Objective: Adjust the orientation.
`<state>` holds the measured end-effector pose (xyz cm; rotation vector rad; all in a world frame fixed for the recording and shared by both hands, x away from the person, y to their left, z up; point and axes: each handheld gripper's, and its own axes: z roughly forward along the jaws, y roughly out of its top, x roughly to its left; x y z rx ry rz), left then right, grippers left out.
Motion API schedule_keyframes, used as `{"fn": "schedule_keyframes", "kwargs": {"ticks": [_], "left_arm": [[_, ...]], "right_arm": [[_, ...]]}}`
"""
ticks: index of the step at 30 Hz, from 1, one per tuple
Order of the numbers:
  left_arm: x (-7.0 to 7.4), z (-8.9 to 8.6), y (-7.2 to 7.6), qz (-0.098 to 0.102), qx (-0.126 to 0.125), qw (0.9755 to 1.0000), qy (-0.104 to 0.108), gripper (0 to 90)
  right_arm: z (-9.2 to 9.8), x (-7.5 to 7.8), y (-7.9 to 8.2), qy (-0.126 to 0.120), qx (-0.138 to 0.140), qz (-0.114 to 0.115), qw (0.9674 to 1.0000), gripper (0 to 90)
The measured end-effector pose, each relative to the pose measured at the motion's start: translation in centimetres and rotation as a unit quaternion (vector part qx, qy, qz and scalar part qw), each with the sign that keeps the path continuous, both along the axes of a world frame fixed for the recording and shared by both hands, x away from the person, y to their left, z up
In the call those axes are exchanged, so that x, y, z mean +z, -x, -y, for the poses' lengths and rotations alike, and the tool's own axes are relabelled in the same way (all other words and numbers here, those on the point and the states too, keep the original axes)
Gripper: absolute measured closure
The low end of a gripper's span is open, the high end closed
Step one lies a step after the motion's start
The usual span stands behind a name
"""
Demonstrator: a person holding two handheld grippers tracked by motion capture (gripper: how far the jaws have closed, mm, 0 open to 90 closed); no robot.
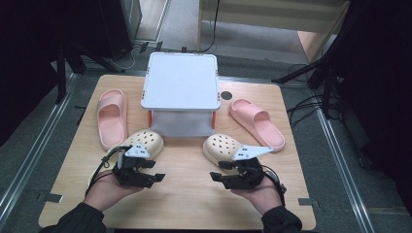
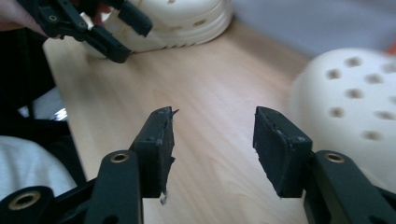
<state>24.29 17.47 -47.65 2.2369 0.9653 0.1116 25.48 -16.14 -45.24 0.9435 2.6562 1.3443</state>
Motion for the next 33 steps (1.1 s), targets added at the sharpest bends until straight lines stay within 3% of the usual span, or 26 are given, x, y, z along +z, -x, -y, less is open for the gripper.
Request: {"fn": "schedule_keyframes", "kwargs": {"ticks": [5,8,10,13,15,18,21,25,30,33], "left_arm": [[0.3,0.0,-0.1,-0.005,-0.009,0.9999,0.008,46.1],[0.5,-0.4,-0.2,-0.007,-0.003,0.9999,0.01,48.1],[0.5,-0.7,-0.2,-0.005,0.001,0.9999,0.009,49.1],[0.6,-0.9,-0.3,-0.008,0.0,0.9999,0.012,49.1],[0.6,-0.8,-0.5,-0.008,-0.015,0.9998,0.013,49.1],[0.8,-0.6,-1.0,-0.031,-0.004,0.999,0.03,48.4],[0.8,-0.6,-1.1,-0.027,-0.009,0.9992,0.028,47.8],[0.8,-0.8,-1.2,-0.017,-0.015,0.9997,0.011,46.9],[0.8,-1.7,-1.3,-0.03,0.004,0.9994,0.018,46.9],[1.0,-2.2,-1.1,-0.025,0.017,0.9994,0.018,47.0]], "right_arm": [[-1.5,-1.0,-0.5,0.009,0.024,0.01,0.9996,55.4],[-2.2,-1.3,-0.8,0.011,0.018,0.013,0.9997,55.3],[-2.4,-1.5,-1.2,0.008,0.006,-0.007,0.9999,55.4],[-2.3,-1.9,-1.6,-0.027,0.01,-0.048,0.9985,54.3],[-2.0,-2.2,-1.3,-0.03,0.007,-0.032,0.999,51.0],[-1.7,-2.5,-0.5,-0.01,-0.002,-0.017,0.9998,49.5],[-1.7,-2.5,0.2,0.011,0.002,-0.005,0.9999,49.9],[-1.7,-2.4,0.4,0.01,0.001,-0.005,0.9999,50.7],[-1.5,-2.3,0.0,0.014,-0.004,-0.001,0.9999,51.1],[-1.5,-2.2,0.0,0.017,0.0,0.002,0.9998,50.9]]}}
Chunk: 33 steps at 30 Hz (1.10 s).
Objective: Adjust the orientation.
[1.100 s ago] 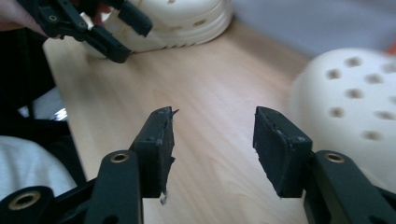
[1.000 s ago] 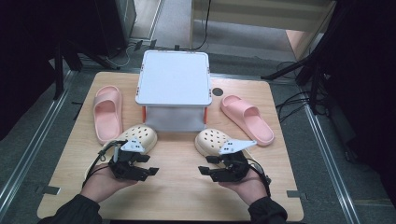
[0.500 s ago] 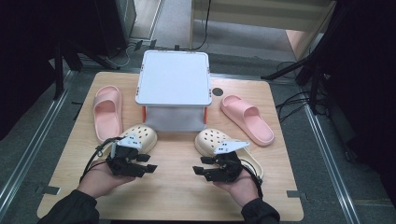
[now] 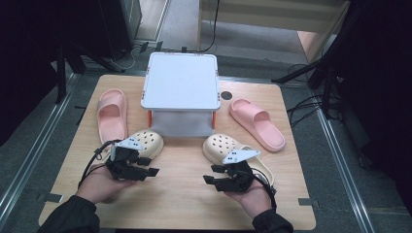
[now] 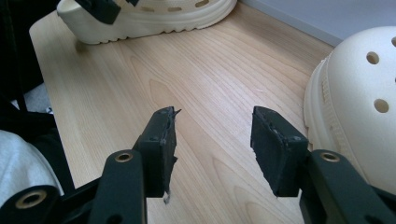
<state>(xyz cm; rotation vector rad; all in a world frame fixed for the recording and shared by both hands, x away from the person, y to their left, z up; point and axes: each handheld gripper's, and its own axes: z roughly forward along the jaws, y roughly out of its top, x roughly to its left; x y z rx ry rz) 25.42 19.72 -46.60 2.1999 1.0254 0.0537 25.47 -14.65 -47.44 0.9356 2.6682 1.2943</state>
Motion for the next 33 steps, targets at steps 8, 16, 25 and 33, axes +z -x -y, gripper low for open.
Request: {"fn": "schedule_keyframes", "kwargs": {"ticks": [8,16,25,33], "left_arm": [[0.6,-2.2,1.1,0.005,0.03,0.9995,0.011,46.1],[1.2,-3.9,2.5,0.025,0.06,0.9979,-0.003,45.3],[-1.2,-5.0,1.1,0.005,0.103,0.9939,-0.037,50.0],[-1.4,-3.7,0.1,0.017,0.095,0.9936,-0.058,76.6]], "right_arm": [[-0.6,0.2,-0.8,-0.003,0.005,0.01,0.9999,47.3],[-1.1,0.4,-1.6,-0.01,0.014,0.009,0.9998,46.9],[-1.8,0.3,-1.7,-0.002,0.028,0.008,0.9996,46.9],[-1.8,0.2,-1.7,0.001,0.028,0.004,0.9996,47.1]]}}
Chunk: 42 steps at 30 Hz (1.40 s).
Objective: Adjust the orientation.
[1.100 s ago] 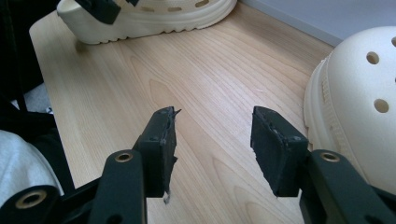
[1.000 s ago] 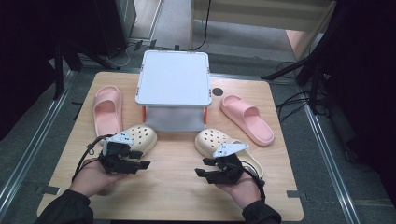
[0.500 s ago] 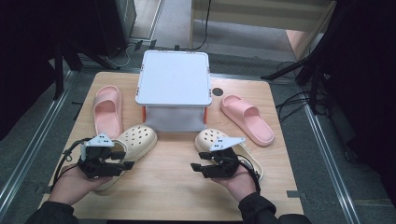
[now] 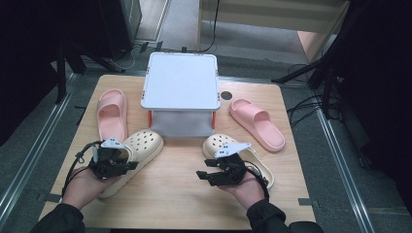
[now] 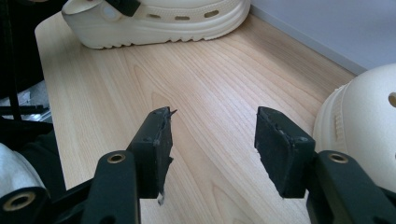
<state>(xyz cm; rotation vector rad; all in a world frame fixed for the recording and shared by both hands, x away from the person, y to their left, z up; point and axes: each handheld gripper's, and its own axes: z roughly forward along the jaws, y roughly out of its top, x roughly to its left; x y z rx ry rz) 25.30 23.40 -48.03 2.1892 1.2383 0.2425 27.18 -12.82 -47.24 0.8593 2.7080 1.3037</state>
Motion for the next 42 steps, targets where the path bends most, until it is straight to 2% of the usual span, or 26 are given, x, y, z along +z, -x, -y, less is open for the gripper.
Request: {"fn": "schedule_keyframes", "kwargs": {"ticks": [3,5,6,9,13,19,25,27,30,32,36,42], "left_arm": [[0.9,0.1,0.2,0.018,0.013,0.9998,0.002,77.4],[1.4,0.1,0.4,0.018,0.015,0.9996,0.015,77.5],[1.5,0.2,0.5,0.019,0.017,0.9996,0.015,77.5],[2.0,1.2,0.9,0.026,0.009,0.9995,0.014,77.7],[2.3,2.7,1.1,0.027,-0.007,0.9993,0.023,77.6],[2.1,5.5,0.8,0.027,-0.031,0.9989,0.019,77.4],[1.4,7.5,0.5,0.014,-0.045,0.9988,0.014,77.2],[1.1,8.1,0.5,0.011,-0.05,0.9986,0.012,77.2],[0.6,9.0,0.6,0.006,-0.064,0.9979,-0.002,76.8],[0.5,9.1,0.6,0.003,-0.072,0.9974,-0.007,76.1],[0.7,8.4,0.5,0.006,-0.077,0.9968,0.02,71.4],[1.8,7.0,0.8,0.004,-0.084,0.9956,0.042,62.6]], "right_arm": [[0.0,0.0,0.0,-0.001,0.001,0.0,1.0,47.7],[0.0,0.0,0.0,-0.002,0.001,-0.001,1.0,48.5],[0.0,0.0,0.1,-0.003,0.001,-0.002,1.0,48.7],[0.0,0.1,0.1,-0.004,0.002,-0.007,1.0,51.2],[0.0,0.1,0.2,-0.004,0.003,-0.01,0.9999,51.9],[0.1,0.1,0.4,-0.007,0.0,-0.005,1.0,53.7],[-0.1,0.2,0.5,-0.017,-0.007,-0.005,0.9998,54.8],[-0.2,0.2,0.6,-0.021,-0.006,-0.008,0.9997,58.7],[-0.6,0.1,0.6,-0.027,-0.009,-0.011,0.9995,61.3],[-0.8,0.1,0.6,-0.027,-0.009,-0.007,0.9996,62.9],[-1.3,0.0,0.5,-0.025,-0.008,-0.008,0.9996,65.2],[-2.0,0.4,0.0,-0.023,-0.009,-0.005,0.9997,69.5]]}}
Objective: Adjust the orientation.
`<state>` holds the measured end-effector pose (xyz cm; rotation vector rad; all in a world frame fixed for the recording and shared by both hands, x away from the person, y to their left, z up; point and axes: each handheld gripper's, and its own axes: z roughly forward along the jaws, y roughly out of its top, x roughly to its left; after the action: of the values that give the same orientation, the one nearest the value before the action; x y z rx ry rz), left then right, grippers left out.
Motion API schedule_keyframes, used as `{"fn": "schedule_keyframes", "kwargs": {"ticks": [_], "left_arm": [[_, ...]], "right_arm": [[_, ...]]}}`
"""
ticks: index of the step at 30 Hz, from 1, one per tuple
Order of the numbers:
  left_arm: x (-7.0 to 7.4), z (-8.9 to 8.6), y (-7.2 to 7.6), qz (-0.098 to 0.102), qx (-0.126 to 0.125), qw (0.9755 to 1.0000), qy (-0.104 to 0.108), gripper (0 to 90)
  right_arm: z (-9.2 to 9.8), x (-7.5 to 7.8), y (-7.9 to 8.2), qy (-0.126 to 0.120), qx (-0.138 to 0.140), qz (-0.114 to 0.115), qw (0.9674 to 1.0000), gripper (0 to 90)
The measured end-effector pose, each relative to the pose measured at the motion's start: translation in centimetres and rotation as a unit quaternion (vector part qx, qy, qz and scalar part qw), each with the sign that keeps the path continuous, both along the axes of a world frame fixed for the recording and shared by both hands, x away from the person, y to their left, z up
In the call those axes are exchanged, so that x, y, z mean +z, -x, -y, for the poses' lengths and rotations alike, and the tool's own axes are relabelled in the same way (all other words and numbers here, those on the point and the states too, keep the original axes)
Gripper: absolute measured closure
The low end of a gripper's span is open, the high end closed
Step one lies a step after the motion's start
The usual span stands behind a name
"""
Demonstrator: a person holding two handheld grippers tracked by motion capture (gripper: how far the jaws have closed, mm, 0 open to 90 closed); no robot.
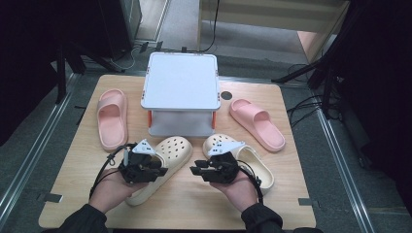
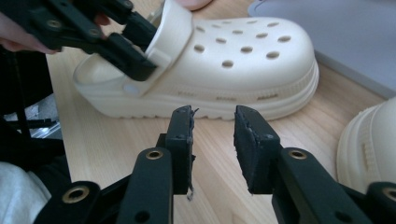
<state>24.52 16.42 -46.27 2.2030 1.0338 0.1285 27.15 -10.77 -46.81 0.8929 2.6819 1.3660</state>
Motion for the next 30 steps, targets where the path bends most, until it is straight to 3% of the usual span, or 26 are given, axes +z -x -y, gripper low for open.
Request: {"fn": "schedule_keyframes", "kwargs": {"ticks": [5,8,11,15,17,18,25,30], "left_arm": [[1.4,-2.0,0.4,0.005,0.004,0.9998,0.017,63.8],[2.0,-3.5,0.3,0.008,0.014,0.9997,0.018,68.2],[2.0,-5.2,0.0,0.016,0.029,0.9994,0.014,78.8],[1.2,-7.2,-0.6,0.012,0.045,0.9989,0.005,87.4],[0.5,-7.9,-1.0,0.003,0.047,0.9989,0.002,88.8],[0.2,-8.0,-1.1,0.001,0.048,0.9989,-0.001,88.8],[-2.5,-7.9,-2.0,-0.036,0.049,0.9979,-0.022,88.4],[-2.9,-8.3,-2.0,-0.048,0.054,0.9973,-0.002,88.8]], "right_arm": [[-1.1,0.5,-0.6,0.004,0.006,0.0,1.0,74.7],[-1.7,0.4,-0.7,0.01,0.01,0.008,0.9999,75.8],[-2.5,-0.1,-1.1,0.016,0.012,0.003,0.9998,84.7],[-3.2,-1.4,-1.4,0.018,0.006,-0.011,0.9998,90.0],[-3.5,-2.2,-1.5,0.003,0.001,-0.02,0.9998,90.0],[-3.8,-2.5,-1.4,0.006,0.0,-0.027,0.9996,90.0],[-4.8,-3.2,-0.6,0.021,0.018,-0.027,0.9993,90.0],[-5.5,-3.7,-1.0,0.027,0.024,-0.03,0.9989,90.0]]}}
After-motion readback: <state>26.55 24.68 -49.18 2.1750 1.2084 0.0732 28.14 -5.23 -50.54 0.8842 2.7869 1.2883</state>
